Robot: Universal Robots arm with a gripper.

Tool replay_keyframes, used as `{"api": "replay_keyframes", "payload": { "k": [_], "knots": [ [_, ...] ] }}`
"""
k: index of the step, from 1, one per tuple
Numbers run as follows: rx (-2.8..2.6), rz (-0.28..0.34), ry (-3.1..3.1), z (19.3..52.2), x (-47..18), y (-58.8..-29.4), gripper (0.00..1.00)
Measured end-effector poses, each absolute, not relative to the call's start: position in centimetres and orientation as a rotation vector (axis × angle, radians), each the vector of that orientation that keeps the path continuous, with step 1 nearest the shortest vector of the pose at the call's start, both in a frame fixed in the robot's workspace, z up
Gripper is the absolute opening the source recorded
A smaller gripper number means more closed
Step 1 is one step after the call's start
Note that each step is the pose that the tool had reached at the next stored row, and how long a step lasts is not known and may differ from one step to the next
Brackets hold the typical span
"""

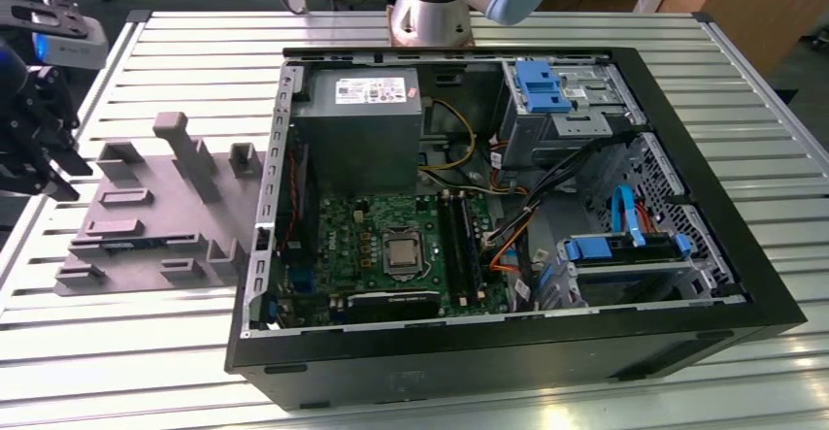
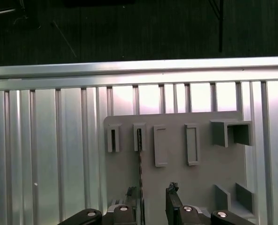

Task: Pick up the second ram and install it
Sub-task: 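Pick up the second ram and move it above second insertion slot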

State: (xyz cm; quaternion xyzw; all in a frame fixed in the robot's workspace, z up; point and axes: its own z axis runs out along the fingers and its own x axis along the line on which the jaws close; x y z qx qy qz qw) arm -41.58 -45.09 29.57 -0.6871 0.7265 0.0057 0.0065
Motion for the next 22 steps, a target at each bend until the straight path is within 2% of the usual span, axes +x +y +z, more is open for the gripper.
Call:
{"api": "replay_keyframes", "payload": {
  "k": [22],
  "knots": [
    [-2.152, 0.009, 2.275, 28.4, -41.6, -45.2, 0.38]
  ]
}}
